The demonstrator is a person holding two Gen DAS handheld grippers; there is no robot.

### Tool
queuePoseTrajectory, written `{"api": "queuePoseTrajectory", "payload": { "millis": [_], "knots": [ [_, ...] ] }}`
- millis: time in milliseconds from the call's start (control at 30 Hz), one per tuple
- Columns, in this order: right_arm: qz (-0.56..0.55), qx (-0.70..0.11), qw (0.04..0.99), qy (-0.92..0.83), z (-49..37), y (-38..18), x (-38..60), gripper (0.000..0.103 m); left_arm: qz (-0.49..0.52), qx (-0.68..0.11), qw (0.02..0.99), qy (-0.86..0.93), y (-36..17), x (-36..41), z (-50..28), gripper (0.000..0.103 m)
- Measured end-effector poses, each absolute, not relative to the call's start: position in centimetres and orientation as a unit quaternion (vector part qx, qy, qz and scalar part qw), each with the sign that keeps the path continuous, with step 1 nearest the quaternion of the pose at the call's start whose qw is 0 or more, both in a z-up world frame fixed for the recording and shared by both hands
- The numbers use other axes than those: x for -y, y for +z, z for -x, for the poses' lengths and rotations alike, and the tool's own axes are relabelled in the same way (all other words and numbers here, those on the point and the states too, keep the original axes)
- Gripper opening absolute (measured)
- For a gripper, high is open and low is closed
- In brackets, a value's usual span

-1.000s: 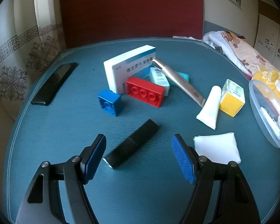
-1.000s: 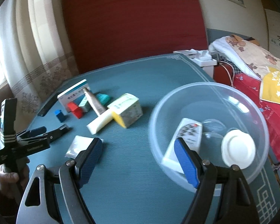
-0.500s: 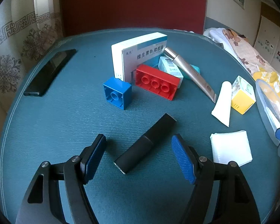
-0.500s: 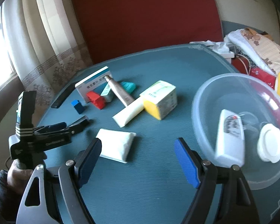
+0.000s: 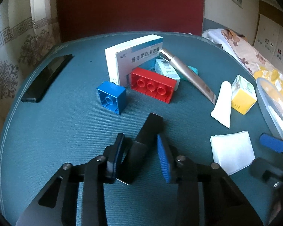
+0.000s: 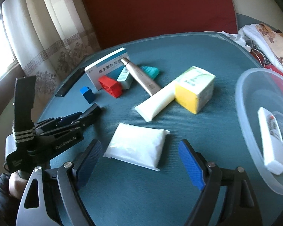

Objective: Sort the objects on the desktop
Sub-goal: 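Grasp the black case with the left gripper while the right gripper grasps the tissue pack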

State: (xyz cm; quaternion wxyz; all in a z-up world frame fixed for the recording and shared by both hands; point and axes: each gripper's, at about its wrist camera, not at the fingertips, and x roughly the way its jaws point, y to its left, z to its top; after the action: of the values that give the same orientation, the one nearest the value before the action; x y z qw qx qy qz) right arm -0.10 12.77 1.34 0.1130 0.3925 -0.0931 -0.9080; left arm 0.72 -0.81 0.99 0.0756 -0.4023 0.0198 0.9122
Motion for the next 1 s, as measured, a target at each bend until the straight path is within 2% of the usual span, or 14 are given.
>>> {"api": "queuePoseTrajectory", "payload": {
  "millis": [233,567,633,767,1000],
  "knots": [
    [-0.416,0.079,0.097,-0.901,1.9,0.2,-10.9,0.089,0.401,-0.004,0.078,0.913,1.0,1.3,-0.7,0.033],
    [-0.427,0.019,0.066,-0.901,3.1,-0.8,-9.3,0.089,0.401,-0.005,0.078,0.913,0.9,1.3,-0.6,0.033],
    [-0.426,0.011,0.065,-0.902,2.9,-0.9,-9.2,0.087,0.401,-0.007,0.077,0.913,0.9,1.3,-0.5,0.033],
    [-0.423,0.003,0.060,-0.904,2.4,-0.8,-9.7,0.075,0.400,-0.010,0.075,0.913,0.9,1.3,-0.6,0.033],
    [-0.413,0.013,0.074,-0.908,1.1,-0.4,-10.7,0.074,0.402,-0.005,0.067,0.913,1.1,1.3,-0.8,0.033]
  ]
}}
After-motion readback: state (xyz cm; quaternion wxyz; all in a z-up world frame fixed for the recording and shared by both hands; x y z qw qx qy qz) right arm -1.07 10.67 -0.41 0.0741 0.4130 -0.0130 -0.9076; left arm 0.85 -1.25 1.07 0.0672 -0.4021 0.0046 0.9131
